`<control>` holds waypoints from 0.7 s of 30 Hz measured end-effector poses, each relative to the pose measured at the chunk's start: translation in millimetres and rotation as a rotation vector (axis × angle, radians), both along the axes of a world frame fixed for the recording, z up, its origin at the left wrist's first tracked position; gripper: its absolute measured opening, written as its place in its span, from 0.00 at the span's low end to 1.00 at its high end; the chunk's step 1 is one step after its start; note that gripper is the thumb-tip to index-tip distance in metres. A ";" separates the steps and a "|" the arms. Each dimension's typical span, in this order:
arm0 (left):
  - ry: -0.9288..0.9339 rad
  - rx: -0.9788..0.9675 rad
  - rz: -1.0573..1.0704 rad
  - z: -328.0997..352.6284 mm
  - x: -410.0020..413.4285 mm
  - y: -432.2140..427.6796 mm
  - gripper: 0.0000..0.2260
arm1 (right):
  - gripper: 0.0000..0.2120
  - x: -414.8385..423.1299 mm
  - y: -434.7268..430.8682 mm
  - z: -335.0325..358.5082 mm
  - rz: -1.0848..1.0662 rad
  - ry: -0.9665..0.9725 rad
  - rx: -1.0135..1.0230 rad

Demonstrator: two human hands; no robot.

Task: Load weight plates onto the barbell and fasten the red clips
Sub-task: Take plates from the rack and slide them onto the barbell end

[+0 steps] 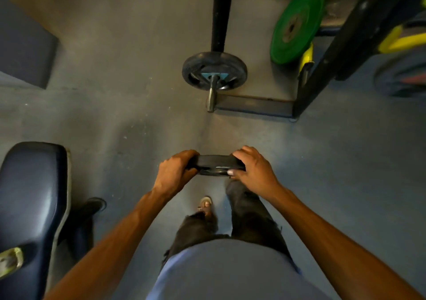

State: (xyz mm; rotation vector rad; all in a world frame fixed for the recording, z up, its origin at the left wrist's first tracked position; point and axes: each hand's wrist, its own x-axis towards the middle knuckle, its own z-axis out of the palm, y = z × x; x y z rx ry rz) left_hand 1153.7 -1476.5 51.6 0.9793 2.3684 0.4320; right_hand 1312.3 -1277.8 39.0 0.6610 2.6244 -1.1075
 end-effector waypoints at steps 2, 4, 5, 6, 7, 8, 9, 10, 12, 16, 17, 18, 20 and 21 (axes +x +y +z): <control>0.022 0.059 -0.049 18.2 20.5 -12.1 0.15 | 0.17 30.7 -18.8 22.8 -0.061 0.041 0.018; 0.063 0.105 -0.133 35.7 37.2 -21.0 0.16 | 0.17 59.5 -35.9 45.7 -0.110 0.079 0.061; 0.088 0.133 -0.173 45.2 44.6 -24.7 0.16 | 0.16 73.4 -42.8 57.6 -0.123 0.092 0.079; 0.105 0.159 -0.212 55.6 51.9 -26.9 0.16 | 0.16 86.8 -47.8 69.9 -0.138 0.108 0.097; 0.119 0.186 -0.255 67.8 60.4 -27.5 0.17 | 0.15 100.8 -51.6 83.0 -0.155 0.128 0.119; 0.132 0.212 -0.290 80.6 69.2 -26.5 0.19 | 0.15 114.4 -54.0 95.5 -0.172 0.149 0.141; 0.149 0.239 -0.315 92.9 78.3 -24.2 0.20 | 0.15 127.7 -55.6 108.0 -0.190 0.169 0.163; 0.165 0.262 -0.332 104.5 87.6 -20.4 0.20 | 0.15 141.7 -56.4 120.0 -0.212 0.188 0.175; 0.192 0.305 -0.366 124.5 106.3 -10.9 0.18 | 0.16 168.9 -54.6 143.2 -0.261 0.236 0.174; 0.256 0.438 -0.432 159.4 149.5 14.0 0.20 | 0.18 225.4 -37.8 182.2 -0.322 0.352 0.168; 0.281 0.473 -0.435 166.5 161.3 22.1 0.20 | 0.18 239.5 -31.7 190.2 -0.333 0.373 0.178; 0.294 0.499 -0.436 173.0 171.8 29.8 0.20 | 0.18 251.8 -25.7 197.0 -0.342 0.388 0.187; 0.311 0.533 -0.458 184.4 198.0 50.0 0.20 | 0.18 280.2 -10.0 208.8 -0.348 0.415 0.210; 0.317 0.545 -0.471 189.6 211.8 62.1 0.19 | 0.18 295.8 -0.1 213.3 -0.345 0.421 0.218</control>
